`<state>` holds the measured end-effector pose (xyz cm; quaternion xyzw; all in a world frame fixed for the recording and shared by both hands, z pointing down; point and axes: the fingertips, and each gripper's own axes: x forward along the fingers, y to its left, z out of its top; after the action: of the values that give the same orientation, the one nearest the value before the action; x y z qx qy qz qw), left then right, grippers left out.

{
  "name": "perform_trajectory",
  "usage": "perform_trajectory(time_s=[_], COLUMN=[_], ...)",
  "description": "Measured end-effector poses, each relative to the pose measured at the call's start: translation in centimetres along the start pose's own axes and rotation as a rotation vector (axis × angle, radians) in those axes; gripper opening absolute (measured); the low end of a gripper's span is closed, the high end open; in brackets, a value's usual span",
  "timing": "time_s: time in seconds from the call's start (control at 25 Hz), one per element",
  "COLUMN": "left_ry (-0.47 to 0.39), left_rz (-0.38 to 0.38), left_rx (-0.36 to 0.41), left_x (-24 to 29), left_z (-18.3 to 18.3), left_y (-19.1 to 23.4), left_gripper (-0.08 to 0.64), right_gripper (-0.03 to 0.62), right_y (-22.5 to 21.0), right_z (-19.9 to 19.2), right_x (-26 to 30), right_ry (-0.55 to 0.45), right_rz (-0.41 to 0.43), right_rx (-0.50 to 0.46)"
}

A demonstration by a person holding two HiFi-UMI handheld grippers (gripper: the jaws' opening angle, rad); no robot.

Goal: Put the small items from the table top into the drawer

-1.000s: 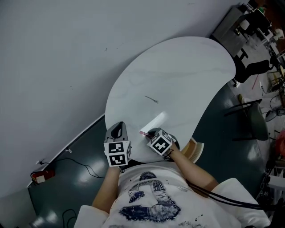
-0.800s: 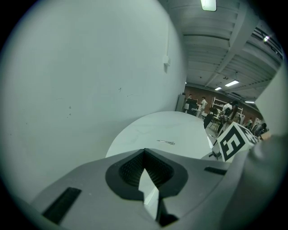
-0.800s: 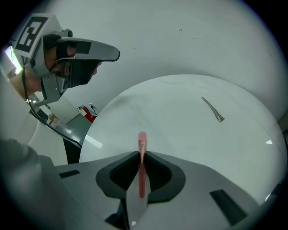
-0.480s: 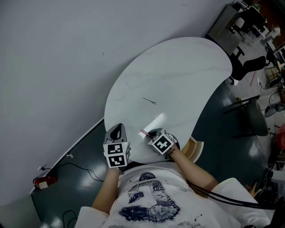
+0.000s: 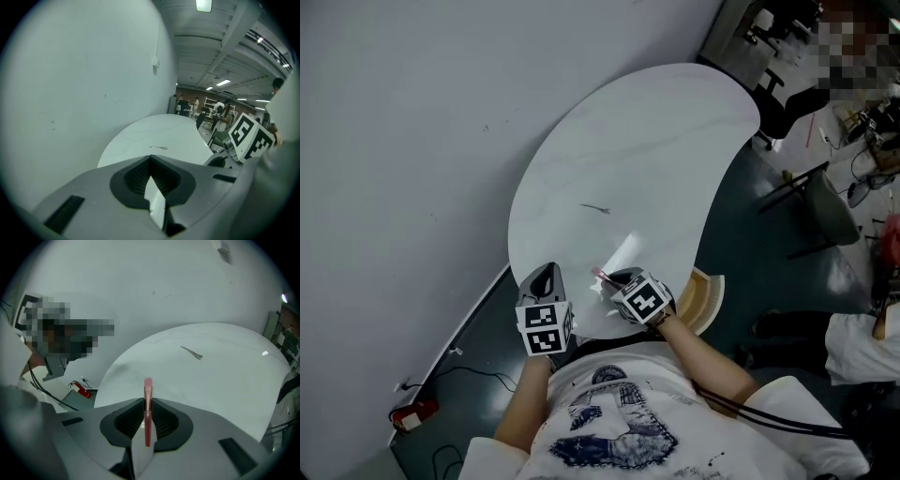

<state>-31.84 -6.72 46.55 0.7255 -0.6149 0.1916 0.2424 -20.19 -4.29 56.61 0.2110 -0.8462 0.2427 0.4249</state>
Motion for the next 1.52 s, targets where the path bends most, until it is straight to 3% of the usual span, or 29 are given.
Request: perform_trajectory(time_s=[0.68, 1.16, 1.52], left_ry=[-0.011, 0.012, 0.058], left_rz=[-0.212, -0.366, -0.451], left_rx=[0.134, 0.241, 0.315], left_x=[-0.8, -0.6, 1.4], left_z=[0.0, -0.5, -2.4], left_y=[-6.3, -14.7, -21.7], left_gripper=[0.035, 0.035, 0.035], right_gripper=[0.064, 0.064, 0.064], right_y=[-0.3, -2.9, -6.8], right_z=[-2.0, -7.7, -14.8], right_x=[-8.0, -14.6, -17.8], right_ry=[-0.214, -0.321, -0.372], right_rz=[-0.196, -0.344, -0.444], right_rx=[0.278, 0.478, 0.665])
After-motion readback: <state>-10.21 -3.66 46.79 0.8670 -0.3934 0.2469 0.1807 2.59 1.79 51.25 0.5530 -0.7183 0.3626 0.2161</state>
